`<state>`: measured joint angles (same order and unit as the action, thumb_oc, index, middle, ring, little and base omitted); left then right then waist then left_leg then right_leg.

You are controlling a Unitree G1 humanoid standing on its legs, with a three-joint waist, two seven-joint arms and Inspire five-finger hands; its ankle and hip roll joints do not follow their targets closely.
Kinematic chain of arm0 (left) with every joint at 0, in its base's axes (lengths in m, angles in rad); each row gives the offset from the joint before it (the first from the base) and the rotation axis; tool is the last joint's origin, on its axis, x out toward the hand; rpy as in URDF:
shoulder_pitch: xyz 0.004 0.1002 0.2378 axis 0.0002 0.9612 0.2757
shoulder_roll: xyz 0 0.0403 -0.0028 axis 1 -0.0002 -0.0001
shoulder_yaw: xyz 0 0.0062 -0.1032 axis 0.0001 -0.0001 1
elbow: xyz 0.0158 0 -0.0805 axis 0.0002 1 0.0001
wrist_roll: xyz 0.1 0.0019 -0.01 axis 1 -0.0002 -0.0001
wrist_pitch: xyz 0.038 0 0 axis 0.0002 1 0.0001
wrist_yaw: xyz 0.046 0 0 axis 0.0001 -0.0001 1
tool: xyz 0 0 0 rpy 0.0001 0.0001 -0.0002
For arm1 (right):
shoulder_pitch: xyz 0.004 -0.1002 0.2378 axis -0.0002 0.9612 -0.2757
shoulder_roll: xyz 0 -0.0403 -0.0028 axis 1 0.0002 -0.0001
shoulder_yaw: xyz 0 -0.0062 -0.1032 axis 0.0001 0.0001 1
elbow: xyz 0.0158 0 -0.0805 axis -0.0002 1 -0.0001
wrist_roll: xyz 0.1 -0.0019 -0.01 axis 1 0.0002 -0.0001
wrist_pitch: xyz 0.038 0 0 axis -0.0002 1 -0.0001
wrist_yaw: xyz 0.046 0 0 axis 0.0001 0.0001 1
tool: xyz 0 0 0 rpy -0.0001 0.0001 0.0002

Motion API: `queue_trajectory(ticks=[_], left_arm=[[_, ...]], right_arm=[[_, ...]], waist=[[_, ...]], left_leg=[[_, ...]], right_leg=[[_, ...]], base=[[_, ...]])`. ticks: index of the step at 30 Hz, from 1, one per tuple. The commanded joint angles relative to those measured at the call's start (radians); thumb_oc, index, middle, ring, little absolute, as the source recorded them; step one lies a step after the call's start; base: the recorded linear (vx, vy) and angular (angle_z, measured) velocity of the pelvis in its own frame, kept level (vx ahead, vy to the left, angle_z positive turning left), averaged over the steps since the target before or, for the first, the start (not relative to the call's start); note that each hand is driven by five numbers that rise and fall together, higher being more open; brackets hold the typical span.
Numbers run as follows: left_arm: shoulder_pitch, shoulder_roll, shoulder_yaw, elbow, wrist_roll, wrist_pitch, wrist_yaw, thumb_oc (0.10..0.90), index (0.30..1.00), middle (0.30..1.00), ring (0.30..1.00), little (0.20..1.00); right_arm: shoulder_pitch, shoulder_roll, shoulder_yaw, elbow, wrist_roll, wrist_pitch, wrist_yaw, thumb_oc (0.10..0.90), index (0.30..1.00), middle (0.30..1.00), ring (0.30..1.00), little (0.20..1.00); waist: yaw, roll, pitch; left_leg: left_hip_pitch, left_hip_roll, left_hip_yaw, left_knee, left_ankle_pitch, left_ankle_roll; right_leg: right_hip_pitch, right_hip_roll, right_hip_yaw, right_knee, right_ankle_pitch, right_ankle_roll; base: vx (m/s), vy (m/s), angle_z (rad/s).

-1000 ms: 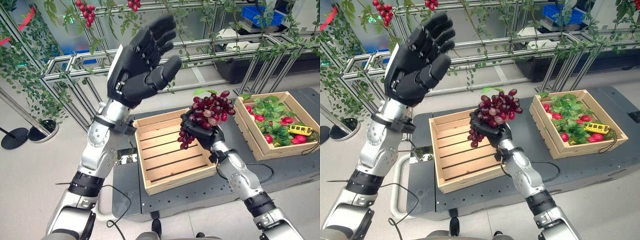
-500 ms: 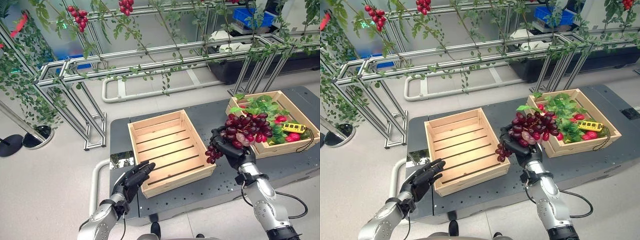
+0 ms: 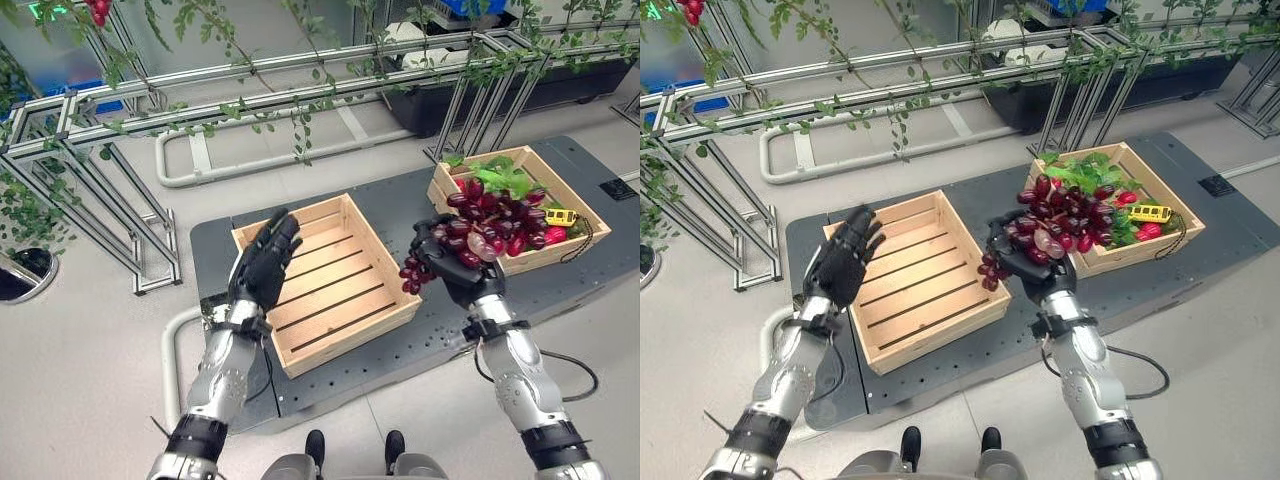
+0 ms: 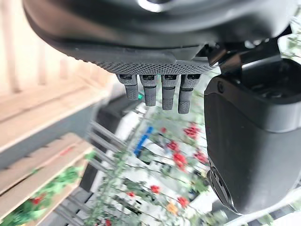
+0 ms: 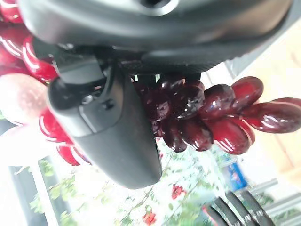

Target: Pick up the fruits from the basket on one side to the basket on the other side

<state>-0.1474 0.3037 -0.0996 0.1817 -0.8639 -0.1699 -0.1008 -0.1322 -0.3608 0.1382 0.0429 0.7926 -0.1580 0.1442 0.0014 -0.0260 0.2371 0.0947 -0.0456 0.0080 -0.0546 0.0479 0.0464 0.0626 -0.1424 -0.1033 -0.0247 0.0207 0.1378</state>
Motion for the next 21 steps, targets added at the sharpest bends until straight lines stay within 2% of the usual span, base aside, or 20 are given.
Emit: queue_trajectory(ticks=[1, 5, 8, 10, 12, 13, 14, 15, 16, 17, 18, 20, 21], left_arm=[[0.007, 0.04, 0.046, -0.088, 0.035, -0.111, -0.043, 0.8, 0.9, 0.9, 0.9, 0.9], [0.005, 0.047, 0.059, -0.075, 0.02, -0.11, -0.046, 0.8, 0.9, 0.9, 0.9, 0.9], [0.006, 0.044, 0.049, -0.095, 0.058, -0.118, -0.024, 0.8, 0.9, 0.9, 0.9, 0.9], [0.001, 0.049, 0.036, -0.094, 0.094, -0.132, 0.01, 0.8, 0.9, 0.9, 0.9, 0.9], [0.013, 0.059, 0.039, -0.104, 0.114, -0.134, 0.062, 0.8, 0.9, 0.9, 0.9, 0.9], [0.02, 0.063, 0.043, -0.108, 0.124, -0.144, 0.088, 0.8, 0.9, 0.9, 0.9, 0.9], [0.03, 0.069, 0.05, -0.111, 0.137, -0.153, 0.11, 0.8, 0.9, 0.9, 0.9, 0.9], [0.037, 0.076, 0.058, -0.107, 0.131, -0.159, 0.112, 0.8, 0.9, 0.9, 0.9, 0.9], [0.037, 0.078, 0.059, -0.103, 0.126, -0.156, 0.109, 0.8, 0.9, 0.9, 0.9, 0.9], [0.037, 0.078, 0.06, -0.101, 0.127, -0.153, 0.108, 0.8, 0.9, 0.9, 0.9, 0.9], [0.044, 0.069, 0.065, -0.094, 0.125, -0.145, 0.103, 0.8, 0.9, 0.9, 0.9, 0.9], [0.068, 0.054, 0.077, -0.078, 0.138, -0.155, 0.11, 0.8, 0.9, 0.9, 0.9, 0.9], [0.082, 0.049, 0.081, -0.073, 0.135, -0.156, 0.11, 0.8, 0.9, 0.9, 0.9, 0.9]], right_arm=[[-0.112, 0.008, -0.054, -0.094, -0.004, -0.161, 0.024, 0.4, 0.3, 0.3, 0.3, 0.3], [-0.092, 0.013, -0.065, -0.086, -0.004, -0.128, -0.005, 0.4, 0.3, 0.3, 0.3, 0.3], [-0.041, 0.03, -0.076, -0.082, -0.02, -0.137, -0.017, 0.4, 0.3, 0.3, 0.3, 0.3], [-0.01, 0.039, -0.081, -0.077, -0.019, -0.146, -0.027, 0.4, 0.3, 0.3, 0.3, 0.3], [0.016, 0.045, -0.083, -0.081, -0.015, -0.147, -0.026, 0.4, 0.3, 0.3, 0.3, 0.3], [0.019, 0.049, -0.079, -0.079, -0.012, -0.145, -0.013, 0.4, 0.3, 0.3, 0.3, 0.3], [0.021, 0.052, -0.072, -0.075, -0.006, -0.146, -0.007, 0.4, 0.3, 0.3, 0.3, 0.3], [0.023, 0.045, -0.062, -0.07, 0.011, -0.155, -0.007, 0.4, 0.3, 0.3, 0.3, 0.3], [0.03, 0.041, -0.06, -0.073, 0.013, -0.16, -0.018, 0.4, 0.3, 0.3, 0.3, 0.3], [0.035, 0.04, -0.059, -0.073, 0.011, -0.163, -0.025, 0.4, 0.3, 0.3, 0.3, 0.3], [0.048, 0.046, -0.054, -0.067, 0.008, -0.17, -0.038, 0.4, 0.3, 0.3, 0.3, 0.3], [0.061, 0.063, -0.039, -0.044, 0.005, -0.169, -0.019, 0.4, 0.3, 0.3, 0.3, 0.3], [0.065, 0.072, -0.029, -0.031, 0.001, -0.17, -0.017, 0.4, 0.3, 0.3, 0.3, 0.3]], waist=[[0.01, 0.016, -0.069], [0.0, 0.02, -0.075], [-0.005, 0.027, -0.066], [-0.011, 0.031, -0.057], [-0.017, 0.033, -0.046], [-0.012, 0.035, -0.04], [-0.009, 0.044, -0.032], [-0.009, 0.06, -0.026], [-0.014, 0.065, -0.027], [-0.015, 0.067, -0.028], [-0.014, 0.065, -0.034], [0.001, 0.052, -0.046], [0.007, 0.041, -0.052]], left_leg=[[0.076, 0.005, -0.03, 0.047, -0.199, -0.001], [0.099, -0.006, 0.011, 0.038, -0.217, 0.012], [0.098, -0.023, 0.03, 0.019, -0.21, 0.023], [0.096, -0.03, 0.051, 0.004, -0.196, 0.021], [0.105, -0.036, 0.076, -0.014, -0.184, 0.022], [0.109, -0.034, 0.103, -0.016, -0.181, 0.024], [0.113, -0.026, 0.138, -0.02, -0.178, 0.027], [0.107, -0.014, 0.163, -0.026, -0.164, 0.035], [0.099, -0.011, 0.166, -0.027, -0.157, 0.041], [0.093, -0.009, 0.168, -0.025, -0.156, 0.045], [0.084, -0.008, 0.17, -0.014, -0.167, 0.047], [0.057, -0.001, 0.211, 0.012, -0.171, 0.04], [0.039, 0.004, 0.234, 0.024, -0.172, 0.036]], right_leg=[[-0.023, 0.05, -0.005, -0.041, 0.044, -0.036], [-0.066, 0.02, -0.004, -0.063, 0.106, -0.006], [-0.119, -0.003, -0.014, -0.063, 0.153, 0.006], [-0.149, -0.008, -0.041, -0.063, 0.158, 0.013], [-0.151, -0.005, -0.087, -0.048, 0.206, 0.021], [-0.164, -0.014, -0.128, 0.033, 0.202, 0.024], [-0.169, -0.026, -0.177, 0.14, 0.183, 0.018], [-0.176, -0.036, -0.174, 0.338, 0.099, -0.012], [-0.177, -0.037, -0.157, 0.45, 0.055, -0.029], [-0.173, -0.037, -0.154, 0.499, 0.035, -0.036], [-0.143, -0.041, -0.154, 0.582, -0.028, -0.04], [-0.093, -0.058, -0.186, 0.615, -0.083, -0.048], [-0.054, -0.054, -0.194, 0.576, -0.103, -0.046]], base=[[-0.17, 0.16, -0.15], [-0.17, 0.176, -0.18], [-0.24, 0.214, -0.31], [-0.22, 0.165, -0.47], [-0.19, 0.116, -0.71], [-0.22, 0.127, -0.85], [-0.27, 0.135, -0.92], [-0.28, 0.113, -1.15], [-0.22, 0.061, -1.17], [-0.12, -0.021, -0.89], [-0.07, -0.045, -0.37], [-0.08, -0.118, -0.41], [-0.08, -0.171, -0.68]])
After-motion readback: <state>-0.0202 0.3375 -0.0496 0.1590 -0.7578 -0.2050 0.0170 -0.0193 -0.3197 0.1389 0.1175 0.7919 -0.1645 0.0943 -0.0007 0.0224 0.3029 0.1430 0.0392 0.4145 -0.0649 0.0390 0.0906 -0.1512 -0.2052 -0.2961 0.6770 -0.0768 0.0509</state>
